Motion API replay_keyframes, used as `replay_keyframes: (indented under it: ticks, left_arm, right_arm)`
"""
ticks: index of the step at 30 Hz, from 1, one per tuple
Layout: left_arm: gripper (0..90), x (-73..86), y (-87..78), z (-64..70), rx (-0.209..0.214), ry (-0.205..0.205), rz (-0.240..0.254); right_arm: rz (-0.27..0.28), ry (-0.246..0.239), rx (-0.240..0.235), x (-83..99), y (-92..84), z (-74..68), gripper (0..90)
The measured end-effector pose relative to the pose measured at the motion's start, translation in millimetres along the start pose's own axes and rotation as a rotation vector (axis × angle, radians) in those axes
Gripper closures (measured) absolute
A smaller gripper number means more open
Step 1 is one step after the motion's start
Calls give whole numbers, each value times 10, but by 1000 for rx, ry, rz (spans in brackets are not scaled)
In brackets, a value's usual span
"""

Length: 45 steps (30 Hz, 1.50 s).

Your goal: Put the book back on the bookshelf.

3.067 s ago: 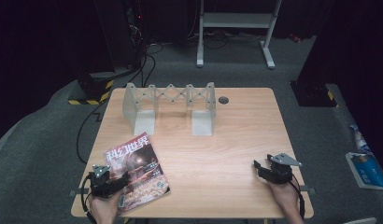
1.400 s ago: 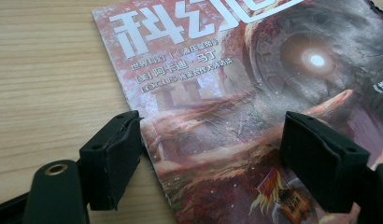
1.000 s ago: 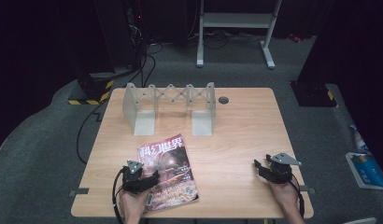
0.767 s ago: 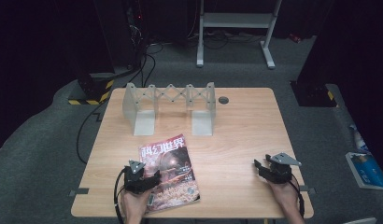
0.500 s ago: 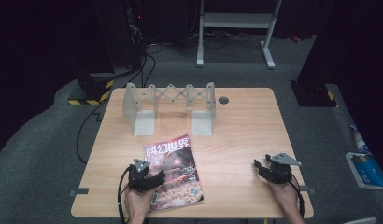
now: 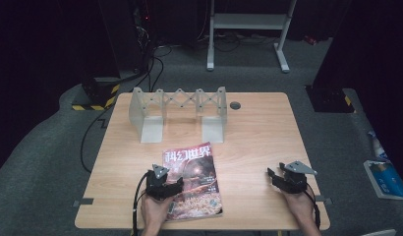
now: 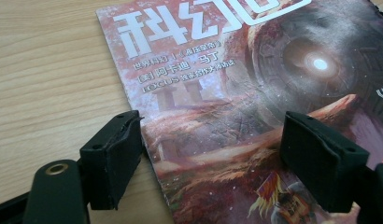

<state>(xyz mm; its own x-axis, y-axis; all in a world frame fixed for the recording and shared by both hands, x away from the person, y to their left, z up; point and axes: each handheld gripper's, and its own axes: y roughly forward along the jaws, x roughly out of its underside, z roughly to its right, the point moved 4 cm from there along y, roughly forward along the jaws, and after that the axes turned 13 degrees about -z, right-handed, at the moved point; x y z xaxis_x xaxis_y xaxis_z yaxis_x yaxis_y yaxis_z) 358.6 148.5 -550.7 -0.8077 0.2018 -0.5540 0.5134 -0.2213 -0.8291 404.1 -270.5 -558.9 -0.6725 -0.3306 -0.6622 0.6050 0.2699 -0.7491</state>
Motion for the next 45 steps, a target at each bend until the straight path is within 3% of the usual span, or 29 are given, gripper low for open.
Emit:
replay_keyframes:
  ticks: [14, 17, 20, 23, 30, 31, 34, 35, 41, 45]
  left_arm:
    - [209, -112, 97, 178, 24, 27, 11]
    - [208, -141, 122, 216, 26, 37, 14]
    - [207, -159, 139, 245, 30, 40, 14]
    - [206, -175, 151, 272, 33, 42, 15]
    - [205, -184, 166, 320, 34, 47, 18]
    - [205, -188, 169, 330, 32, 51, 18]
    - [205, -197, 179, 362, 35, 51, 19]
    - [205, -201, 185, 390, 40, 51, 21]
    - [205, -214, 201, 446, 43, 57, 25]
    - [204, -223, 208, 479, 41, 54, 23]
  right_arm:
    - [-2, 14, 8, -3, -1, -13, 427]
    - [-38, 22, 12, -15, -36, -82, 475]
    - [-46, 14, -25, -37, -55, -205, 489]
    - [-28, 41, -80, -81, -72, -304, 496]
    - [-38, 49, -155, -139, -50, -472, 511]
    - [-44, 29, -175, -156, -32, -562, 510]
    - [-49, 12, -192, -170, -22, -649, 508]
    - [-54, -9, -214, -191, -10, -760, 501]
    - [-62, -25, -275, -248, 45, -982, 471]
    - [-64, -29, -290, -272, 59, -1055, 468]
